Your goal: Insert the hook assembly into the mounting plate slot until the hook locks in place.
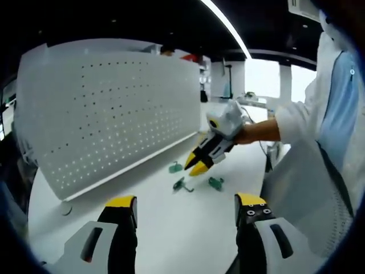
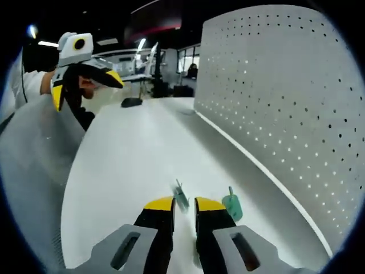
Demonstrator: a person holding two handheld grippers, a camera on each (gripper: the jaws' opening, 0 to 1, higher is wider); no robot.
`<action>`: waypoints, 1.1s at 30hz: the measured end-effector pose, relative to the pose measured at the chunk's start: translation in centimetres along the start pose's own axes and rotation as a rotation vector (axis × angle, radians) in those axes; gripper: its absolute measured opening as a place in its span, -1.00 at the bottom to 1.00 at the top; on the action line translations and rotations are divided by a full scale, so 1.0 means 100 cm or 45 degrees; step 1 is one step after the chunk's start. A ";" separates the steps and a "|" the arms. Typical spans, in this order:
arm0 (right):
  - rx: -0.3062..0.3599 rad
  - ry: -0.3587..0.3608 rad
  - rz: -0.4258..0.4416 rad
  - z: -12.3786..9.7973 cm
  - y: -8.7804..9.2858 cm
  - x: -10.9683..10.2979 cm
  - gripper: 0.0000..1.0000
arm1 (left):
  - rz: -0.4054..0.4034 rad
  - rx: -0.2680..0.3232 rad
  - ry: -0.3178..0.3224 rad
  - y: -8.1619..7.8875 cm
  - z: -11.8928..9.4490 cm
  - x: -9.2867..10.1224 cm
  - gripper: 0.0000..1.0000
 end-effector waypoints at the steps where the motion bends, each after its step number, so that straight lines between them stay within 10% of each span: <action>1: -0.002 0.000 0.004 0.001 0.001 0.001 -0.77 | -0.001 0.000 0.000 0.000 0.000 0.000 0.42; 33: -0.062 -0.023 -0.023 0.024 0.020 0.007 -0.97 | -0.007 -0.027 -0.004 0.005 0.002 -0.002 0.39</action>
Point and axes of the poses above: the point that each gripper's makers call its tool centre point, and the gripper's own axes: z roughly forward along the fingers, x roughly to its right, y roughly out of its underside, the point moved 4 cm from there along -z, roughly backward along the fingers, and after that the axes turned 5 degrees about x, right-handed, at the moved point
